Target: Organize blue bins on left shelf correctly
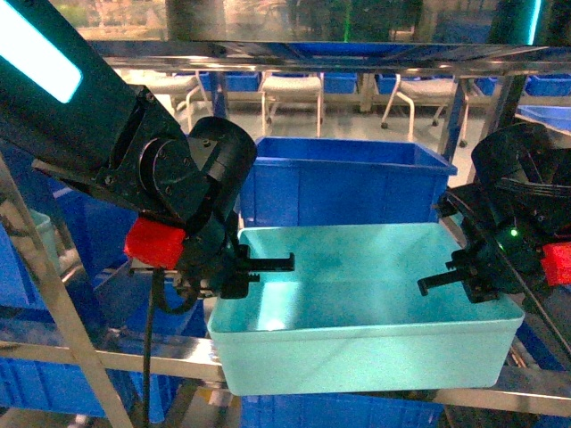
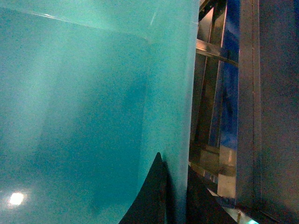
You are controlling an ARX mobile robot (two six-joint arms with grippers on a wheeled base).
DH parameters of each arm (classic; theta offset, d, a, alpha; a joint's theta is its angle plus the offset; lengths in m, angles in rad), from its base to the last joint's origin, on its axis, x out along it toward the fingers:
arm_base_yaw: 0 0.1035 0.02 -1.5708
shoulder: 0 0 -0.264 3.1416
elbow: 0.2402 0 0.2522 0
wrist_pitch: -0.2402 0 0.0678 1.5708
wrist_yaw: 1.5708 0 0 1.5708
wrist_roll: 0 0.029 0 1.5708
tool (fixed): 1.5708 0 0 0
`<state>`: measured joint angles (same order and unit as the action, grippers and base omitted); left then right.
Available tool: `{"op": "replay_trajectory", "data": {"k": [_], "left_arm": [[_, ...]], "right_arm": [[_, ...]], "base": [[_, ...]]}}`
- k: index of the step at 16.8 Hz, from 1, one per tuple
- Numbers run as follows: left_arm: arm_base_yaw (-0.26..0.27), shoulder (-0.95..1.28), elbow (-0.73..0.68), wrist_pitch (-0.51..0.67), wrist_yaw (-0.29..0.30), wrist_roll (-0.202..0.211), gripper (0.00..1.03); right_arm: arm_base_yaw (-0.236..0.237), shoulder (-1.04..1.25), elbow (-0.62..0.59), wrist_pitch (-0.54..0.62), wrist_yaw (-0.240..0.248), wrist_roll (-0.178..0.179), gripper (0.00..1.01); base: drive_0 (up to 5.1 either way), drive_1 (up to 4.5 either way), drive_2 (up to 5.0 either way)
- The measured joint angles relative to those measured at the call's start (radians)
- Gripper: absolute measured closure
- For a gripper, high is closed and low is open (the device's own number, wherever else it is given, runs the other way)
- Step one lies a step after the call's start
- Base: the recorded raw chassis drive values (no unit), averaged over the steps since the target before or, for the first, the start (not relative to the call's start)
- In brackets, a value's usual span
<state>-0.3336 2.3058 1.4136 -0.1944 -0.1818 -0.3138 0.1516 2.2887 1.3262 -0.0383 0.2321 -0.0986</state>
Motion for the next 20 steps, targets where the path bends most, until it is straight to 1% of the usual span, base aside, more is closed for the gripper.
{"op": "replay_trajectory", "data": {"k": [3, 4, 6, 8, 9, 10, 12, 13, 14, 15, 16, 17, 18, 20], "left_arm": [[0.009, 0.04, 0.065, -0.029, 0.015, 0.0, 1.01], [0.013, 0.058, 0.091, -0.029, 0.014, 0.003, 1.01], [0.019, 0.063, 0.097, -0.031, 0.021, 0.001, 1.0], [0.019, 0.063, 0.097, -0.034, 0.006, 0.008, 0.78], [0.021, 0.063, 0.097, -0.034, -0.002, 0.008, 0.68], [0.026, 0.063, 0.097, -0.038, -0.009, 0.008, 0.56], [0.042, 0.059, 0.087, -0.045, -0.009, 0.008, 0.34], [0.046, 0.047, 0.075, -0.061, -0.009, 0.008, 0.23], [0.05, 0.031, 0.058, -0.081, -0.011, 0.01, 0.12], [0.055, 0.016, 0.044, -0.099, -0.011, 0.015, 0.03], [0.062, -0.007, 0.028, -0.109, -0.005, 0.024, 0.06], [0.063, -0.033, 0.003, -0.101, -0.001, 0.026, 0.05], [0.065, -0.06, -0.021, -0.083, -0.003, 0.026, 0.05], [0.067, -0.113, -0.064, -0.06, 0.012, 0.026, 0.05]], "right_arm": [[-0.002, 0.051, 0.059, -0.023, 0.015, 0.002, 0.99], [-0.002, 0.067, 0.084, -0.035, 0.014, 0.005, 0.99], [-0.002, 0.068, 0.089, -0.041, 0.003, 0.003, 0.98], [-0.002, 0.074, 0.087, -0.056, 0.039, -0.053, 0.75], [-0.002, 0.08, 0.086, -0.05, 0.054, -0.063, 0.65], [-0.005, 0.08, 0.086, -0.05, 0.068, -0.074, 0.52], [-0.016, 0.08, 0.085, -0.048, 0.076, -0.084, 0.3], [-0.017, 0.078, 0.071, -0.009, 0.084, -0.095, 0.19], [-0.018, 0.076, 0.062, -0.005, 0.087, -0.101, 0.08], [-0.021, 0.069, 0.043, 0.002, 0.086, -0.101, 0.01], [-0.021, 0.058, 0.031, 0.003, 0.078, -0.1, 0.04], [-0.013, 0.043, 0.012, 0.023, 0.079, -0.097, 0.03], [-0.013, 0.029, -0.002, 0.044, 0.076, -0.097, 0.03], [-0.014, -0.002, -0.022, 0.1, 0.076, -0.098, 0.03]], "base": [[0.0, 0.0, 0.0], [0.0, 0.0, 0.0], [0.0, 0.0, 0.0], [0.0, 0.0, 0.0], [0.0, 0.0, 0.0], [0.0, 0.0, 0.0], [0.0, 0.0, 0.0], [0.0, 0.0, 0.0], [0.0, 0.0, 0.0], [0.0, 0.0, 0.0], [0.0, 0.0, 0.0], [0.0, 0.0, 0.0], [0.0, 0.0, 0.0], [0.0, 0.0, 0.0]]}}
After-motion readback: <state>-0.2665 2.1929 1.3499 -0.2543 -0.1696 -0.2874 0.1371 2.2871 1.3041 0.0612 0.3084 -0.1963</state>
